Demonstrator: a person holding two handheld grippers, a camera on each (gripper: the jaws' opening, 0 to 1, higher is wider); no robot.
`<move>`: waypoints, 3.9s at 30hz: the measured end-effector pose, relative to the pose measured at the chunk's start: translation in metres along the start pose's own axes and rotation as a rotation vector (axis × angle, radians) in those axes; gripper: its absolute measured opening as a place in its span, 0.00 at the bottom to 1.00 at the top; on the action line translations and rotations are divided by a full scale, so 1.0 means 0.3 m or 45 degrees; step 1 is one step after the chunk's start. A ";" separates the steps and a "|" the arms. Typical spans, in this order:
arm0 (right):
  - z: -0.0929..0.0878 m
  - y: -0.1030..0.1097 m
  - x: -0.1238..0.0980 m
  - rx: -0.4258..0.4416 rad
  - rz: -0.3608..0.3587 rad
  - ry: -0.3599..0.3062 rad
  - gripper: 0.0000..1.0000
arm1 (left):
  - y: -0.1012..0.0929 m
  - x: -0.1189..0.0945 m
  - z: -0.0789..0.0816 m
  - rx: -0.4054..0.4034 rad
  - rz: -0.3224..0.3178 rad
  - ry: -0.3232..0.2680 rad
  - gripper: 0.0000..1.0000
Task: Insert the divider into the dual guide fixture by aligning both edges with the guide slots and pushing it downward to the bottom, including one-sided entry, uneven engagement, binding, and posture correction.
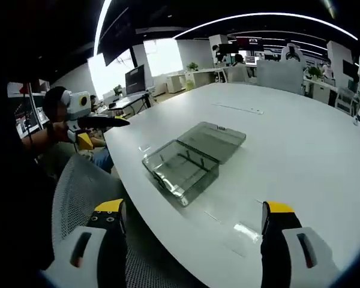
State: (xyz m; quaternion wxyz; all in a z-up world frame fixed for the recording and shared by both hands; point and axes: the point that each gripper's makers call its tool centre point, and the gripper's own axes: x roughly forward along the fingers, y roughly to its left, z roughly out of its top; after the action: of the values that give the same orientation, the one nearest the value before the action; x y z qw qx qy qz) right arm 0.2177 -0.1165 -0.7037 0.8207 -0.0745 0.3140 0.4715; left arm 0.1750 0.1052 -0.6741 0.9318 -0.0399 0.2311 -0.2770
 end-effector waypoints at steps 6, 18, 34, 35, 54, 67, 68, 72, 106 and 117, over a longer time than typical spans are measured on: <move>-0.006 0.003 0.003 -0.022 0.000 0.020 0.92 | 0.002 -0.004 0.005 0.008 -0.005 0.000 0.99; -0.003 0.005 -0.001 -0.021 0.001 0.019 0.92 | -0.016 -0.002 0.002 0.007 -0.009 0.000 0.99; -0.013 -0.003 -0.003 -0.012 -0.012 0.030 0.89 | -0.026 0.011 0.014 0.017 -0.022 -0.012 0.99; -0.016 -0.006 -0.003 -0.011 -0.016 0.035 0.89 | -0.028 0.012 0.016 0.019 -0.024 -0.013 0.99; -0.063 -0.053 -0.010 0.048 -0.097 0.083 0.80 | -0.061 0.066 -0.005 0.014 -0.092 0.004 0.99; -0.125 -0.084 -0.009 0.121 -0.152 0.151 0.74 | -0.133 0.115 0.029 0.035 -0.155 0.015 0.99; -0.127 -0.085 -0.009 0.124 -0.155 0.153 0.74 | -0.132 0.116 0.029 0.032 -0.157 0.014 0.99; -0.142 -0.091 -0.007 0.122 -0.169 0.192 0.72 | -0.138 0.128 0.020 0.031 -0.174 0.015 0.99; -0.257 -0.157 0.051 0.303 -0.230 0.374 0.56 | -0.211 0.215 -0.009 0.078 -0.338 0.058 0.99; -0.278 -0.186 0.057 0.353 -0.274 0.408 0.53 | -0.230 0.248 -0.009 0.083 -0.371 0.069 0.99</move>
State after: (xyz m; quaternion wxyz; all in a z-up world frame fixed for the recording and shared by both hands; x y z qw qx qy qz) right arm 0.2327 -0.1692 -0.7894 0.8083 -0.0681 0.4923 0.3157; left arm 0.1943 0.0074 -0.6929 0.8760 -0.0353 0.2390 -0.4175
